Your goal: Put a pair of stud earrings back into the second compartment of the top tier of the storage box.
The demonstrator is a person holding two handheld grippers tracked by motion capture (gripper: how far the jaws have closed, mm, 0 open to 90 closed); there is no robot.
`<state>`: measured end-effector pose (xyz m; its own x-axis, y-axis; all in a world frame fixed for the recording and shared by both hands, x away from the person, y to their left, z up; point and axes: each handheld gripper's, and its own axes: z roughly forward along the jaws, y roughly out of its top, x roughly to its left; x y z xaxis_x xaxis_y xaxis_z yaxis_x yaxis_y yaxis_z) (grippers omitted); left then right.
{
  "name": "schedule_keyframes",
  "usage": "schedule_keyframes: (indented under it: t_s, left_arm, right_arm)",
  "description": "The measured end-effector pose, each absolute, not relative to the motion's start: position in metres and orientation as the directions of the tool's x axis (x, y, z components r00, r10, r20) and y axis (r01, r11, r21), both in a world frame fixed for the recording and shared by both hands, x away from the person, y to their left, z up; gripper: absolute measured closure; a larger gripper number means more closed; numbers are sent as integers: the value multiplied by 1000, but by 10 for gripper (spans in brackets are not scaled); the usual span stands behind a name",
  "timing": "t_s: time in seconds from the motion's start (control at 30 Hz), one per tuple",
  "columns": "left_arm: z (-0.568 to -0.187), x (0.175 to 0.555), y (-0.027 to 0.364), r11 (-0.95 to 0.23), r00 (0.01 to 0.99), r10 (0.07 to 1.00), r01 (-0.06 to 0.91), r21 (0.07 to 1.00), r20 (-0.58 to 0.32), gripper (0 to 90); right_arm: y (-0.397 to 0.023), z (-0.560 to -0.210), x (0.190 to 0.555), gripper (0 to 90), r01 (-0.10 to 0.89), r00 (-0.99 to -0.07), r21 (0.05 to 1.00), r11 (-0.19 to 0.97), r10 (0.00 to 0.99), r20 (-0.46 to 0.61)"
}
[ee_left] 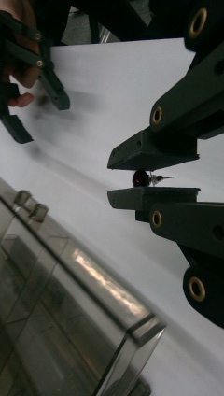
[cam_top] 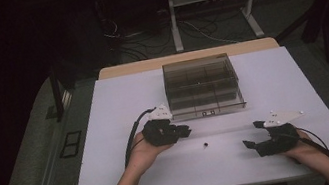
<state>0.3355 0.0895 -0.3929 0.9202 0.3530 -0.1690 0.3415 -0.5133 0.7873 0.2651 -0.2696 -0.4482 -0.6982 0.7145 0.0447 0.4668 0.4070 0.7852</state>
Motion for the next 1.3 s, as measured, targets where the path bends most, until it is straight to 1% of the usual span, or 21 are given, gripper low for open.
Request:
schedule_keyframes:
  t_s: [0.7, 0.9, 1.03, 1.3]
  left_arm:
    - [-364, 360, 70, -503, 938, 314, 295, 813, -146, 790]
    - [-359, 368, 62, -479, 938, 314, 292, 827, -149, 790]
    - [-355, 374, 59, -491, 944, 303, 273, 827, -132, 790]
    - [-353, 386, 50, -495, 945, 302, 265, 828, -122, 790]
  right_arm:
    - [-269, -449, 265, 204, 466, -700, 784, 411, 713, 43]
    - [-270, -448, 265, 204, 466, -699, 785, 408, 714, 44]
    - [-270, -449, 265, 204, 469, -698, 783, 409, 715, 45]
    - [-269, -449, 265, 204, 468, -699, 783, 410, 714, 44]
